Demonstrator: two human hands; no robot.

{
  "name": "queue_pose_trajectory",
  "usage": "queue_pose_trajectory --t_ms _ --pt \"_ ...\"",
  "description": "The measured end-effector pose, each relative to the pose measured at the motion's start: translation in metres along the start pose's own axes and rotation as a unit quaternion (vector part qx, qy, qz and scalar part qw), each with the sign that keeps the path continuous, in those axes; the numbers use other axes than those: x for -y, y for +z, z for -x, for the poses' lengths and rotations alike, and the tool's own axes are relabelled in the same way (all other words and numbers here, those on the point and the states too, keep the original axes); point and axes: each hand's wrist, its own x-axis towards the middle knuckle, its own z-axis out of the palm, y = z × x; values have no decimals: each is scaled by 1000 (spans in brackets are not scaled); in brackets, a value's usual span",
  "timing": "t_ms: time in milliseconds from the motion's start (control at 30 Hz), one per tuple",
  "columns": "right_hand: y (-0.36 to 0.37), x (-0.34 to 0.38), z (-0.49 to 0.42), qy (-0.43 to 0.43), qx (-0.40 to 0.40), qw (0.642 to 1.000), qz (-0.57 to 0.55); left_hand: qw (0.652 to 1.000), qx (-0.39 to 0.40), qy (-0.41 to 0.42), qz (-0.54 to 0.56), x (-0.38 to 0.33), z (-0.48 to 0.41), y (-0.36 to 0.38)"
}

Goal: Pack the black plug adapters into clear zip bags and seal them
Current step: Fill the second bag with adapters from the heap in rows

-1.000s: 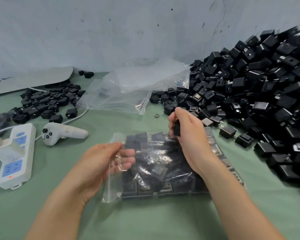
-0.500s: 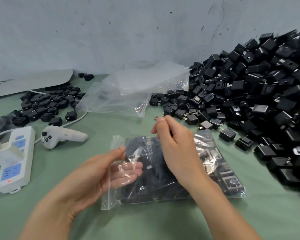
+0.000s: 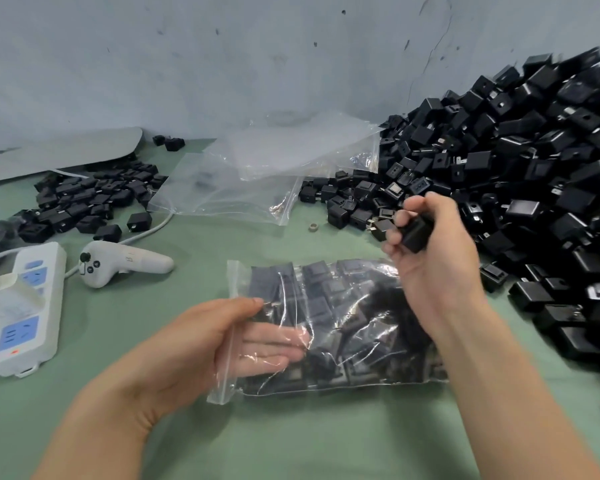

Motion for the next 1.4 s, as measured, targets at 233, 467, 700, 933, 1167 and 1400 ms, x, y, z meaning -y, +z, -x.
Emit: queue_pose_trajectory --t_ms 233,467,700,933,1167,1400 --pt "-4 -4 -1 17 -37 999 15 999 10 -21 -27 6 -7 12" --pt "8 -12 9 22 17 996 85 1000 9 -12 -19 5 -1 16" --pt "24 -27 22 108 97 986 85 998 -39 9 -53 4 -3 20" --pt "24 -40 27 93 195 965 148 968 -205 99 -107 -2 -2 -10" --pt "23 -35 28 18 226 948 225 913 -327 140 -197 2 -4 -29" --pt "29 -34 34 -70 282 916 277 917 -251 287 -115 -8 10 2"
